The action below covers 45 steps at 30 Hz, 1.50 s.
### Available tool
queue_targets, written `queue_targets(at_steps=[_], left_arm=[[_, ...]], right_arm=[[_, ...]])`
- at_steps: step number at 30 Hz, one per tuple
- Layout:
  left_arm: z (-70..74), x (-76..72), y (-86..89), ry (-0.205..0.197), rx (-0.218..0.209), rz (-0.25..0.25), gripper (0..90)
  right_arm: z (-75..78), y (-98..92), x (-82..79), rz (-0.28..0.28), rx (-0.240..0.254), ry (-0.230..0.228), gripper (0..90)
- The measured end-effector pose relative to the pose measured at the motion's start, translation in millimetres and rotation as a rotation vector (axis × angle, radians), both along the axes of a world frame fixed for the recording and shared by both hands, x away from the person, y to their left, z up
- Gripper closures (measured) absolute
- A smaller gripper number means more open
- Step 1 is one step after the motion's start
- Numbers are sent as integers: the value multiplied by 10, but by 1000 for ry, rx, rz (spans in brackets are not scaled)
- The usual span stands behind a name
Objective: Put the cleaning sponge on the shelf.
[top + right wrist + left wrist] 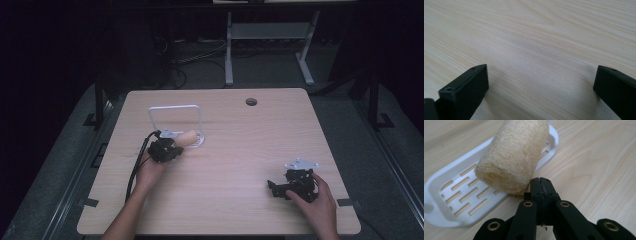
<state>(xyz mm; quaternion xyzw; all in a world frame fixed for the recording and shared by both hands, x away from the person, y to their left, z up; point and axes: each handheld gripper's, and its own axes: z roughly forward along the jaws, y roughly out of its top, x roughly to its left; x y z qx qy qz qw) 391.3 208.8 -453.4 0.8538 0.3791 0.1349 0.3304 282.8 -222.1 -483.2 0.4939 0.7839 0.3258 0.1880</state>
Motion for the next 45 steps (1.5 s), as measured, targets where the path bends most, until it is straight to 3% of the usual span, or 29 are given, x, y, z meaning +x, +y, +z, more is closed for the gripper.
queue_targets(at_steps=[11, 23, 32, 39, 45], left_arm=[[11, 30, 119, -14, -9, 44, 898], [-3, 70, 227, -32, 9, 92, 899], [40, 40, 247, -25, 5, 78, 890], [100, -17, 270, -11, -14, 80, 791], [125, -79, 274, -5, 2, 77, 583]], right_arm=[[0, 0, 0, 0, 0, 0, 0], [0, 0, 0, 0, 0, 0, 0], [0, -1, 0, 0, 0, 0, 0], [0, 0, 0, 0, 0, 0, 0], [0, 1, 5, -1, 0, 0, 0]])
